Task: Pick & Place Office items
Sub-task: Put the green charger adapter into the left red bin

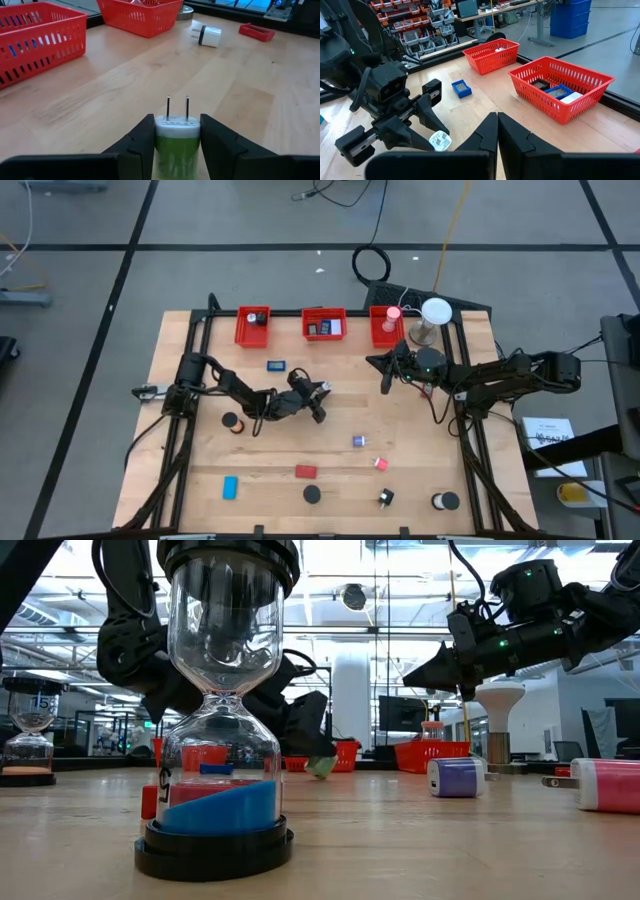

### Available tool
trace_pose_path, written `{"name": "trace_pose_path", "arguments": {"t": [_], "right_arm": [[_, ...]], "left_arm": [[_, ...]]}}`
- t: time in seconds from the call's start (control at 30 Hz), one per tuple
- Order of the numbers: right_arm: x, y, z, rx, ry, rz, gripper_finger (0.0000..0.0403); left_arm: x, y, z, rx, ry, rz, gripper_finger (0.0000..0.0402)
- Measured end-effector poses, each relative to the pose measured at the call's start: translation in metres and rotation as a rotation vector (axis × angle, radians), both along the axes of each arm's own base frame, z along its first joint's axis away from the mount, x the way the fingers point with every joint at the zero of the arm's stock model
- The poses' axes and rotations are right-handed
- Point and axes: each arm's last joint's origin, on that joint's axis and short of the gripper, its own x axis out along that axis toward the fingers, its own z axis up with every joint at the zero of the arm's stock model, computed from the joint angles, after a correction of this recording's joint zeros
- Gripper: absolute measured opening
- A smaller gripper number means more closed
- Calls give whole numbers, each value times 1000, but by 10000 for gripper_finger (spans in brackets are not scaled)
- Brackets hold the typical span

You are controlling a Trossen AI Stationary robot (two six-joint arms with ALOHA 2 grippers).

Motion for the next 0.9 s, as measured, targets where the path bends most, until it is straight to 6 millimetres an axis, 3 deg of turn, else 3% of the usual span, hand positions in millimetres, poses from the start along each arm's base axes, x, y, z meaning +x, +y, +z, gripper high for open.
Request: {"name": "trace_pose_path", "arguments": {"t": [0.5,0.9], "right_arm": [[0,0,0,0,0,0,4],[0,0,0,0,0,0,4]], "left_arm": [[-2,-15,-3,-5,37,-33,138],[-5,-18,-8,-14,84,-53,179]]}}
